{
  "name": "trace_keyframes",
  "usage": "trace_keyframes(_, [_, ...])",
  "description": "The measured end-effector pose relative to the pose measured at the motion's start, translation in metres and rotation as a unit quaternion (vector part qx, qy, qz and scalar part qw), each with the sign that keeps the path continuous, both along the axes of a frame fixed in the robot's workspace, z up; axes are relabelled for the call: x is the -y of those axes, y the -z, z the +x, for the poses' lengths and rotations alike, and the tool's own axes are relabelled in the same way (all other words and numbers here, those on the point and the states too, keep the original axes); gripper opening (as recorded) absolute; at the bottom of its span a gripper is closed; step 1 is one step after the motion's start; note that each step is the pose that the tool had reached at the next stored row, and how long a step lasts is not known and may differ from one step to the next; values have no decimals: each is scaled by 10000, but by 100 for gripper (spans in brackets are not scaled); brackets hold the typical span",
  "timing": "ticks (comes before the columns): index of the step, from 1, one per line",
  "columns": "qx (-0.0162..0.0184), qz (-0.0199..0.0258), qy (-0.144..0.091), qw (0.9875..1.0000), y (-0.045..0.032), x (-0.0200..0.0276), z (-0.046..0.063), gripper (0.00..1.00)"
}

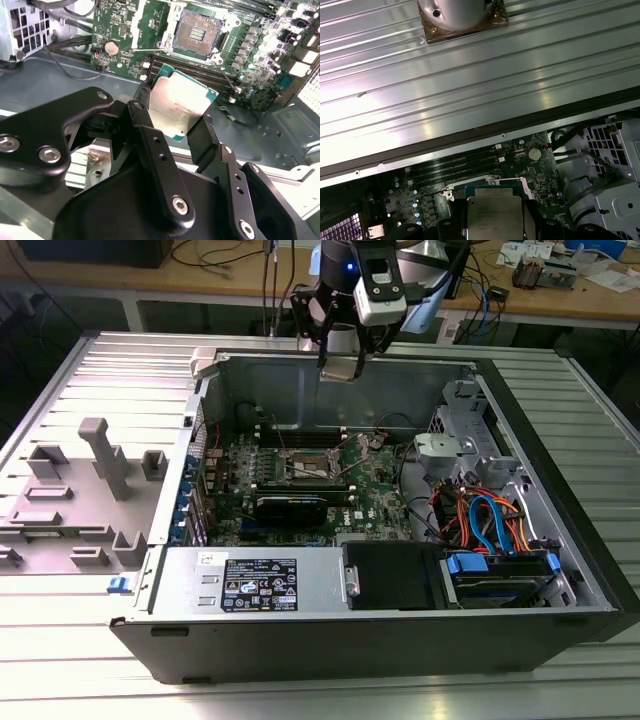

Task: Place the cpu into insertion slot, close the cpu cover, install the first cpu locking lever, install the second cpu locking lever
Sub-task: 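Place the cpu into insertion slot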

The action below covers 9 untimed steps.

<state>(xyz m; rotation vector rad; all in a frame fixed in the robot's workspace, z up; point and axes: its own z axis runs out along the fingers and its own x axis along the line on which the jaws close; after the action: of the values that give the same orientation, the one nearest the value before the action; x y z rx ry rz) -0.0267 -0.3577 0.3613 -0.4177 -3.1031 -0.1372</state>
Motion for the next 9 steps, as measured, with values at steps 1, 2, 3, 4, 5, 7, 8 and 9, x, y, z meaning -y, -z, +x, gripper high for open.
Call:
trace_keyframes(1, [-1, -1, 72, 10000, 1, 0, 0, 54])
trace_keyframes(2, [0, 0, 115, 9999, 2, 0, 0, 54])
trace_keyframes(3, [0, 0, 156, 9999, 2, 0, 0, 54])
trace_keyframes(4, [0, 0, 217, 9998, 3, 0, 0, 54])
trace_keyframes(5, [0, 0, 241, 9997, 3, 0, 0, 54])
trace_keyframes(7, [0, 1, 247, 9997, 4, 0, 0, 54])
trace_keyframes(8, [0, 1, 248, 9997, 4, 0, 0, 54])
trace_keyframes(9, [0, 0, 248, 9997, 4, 0, 0, 54])
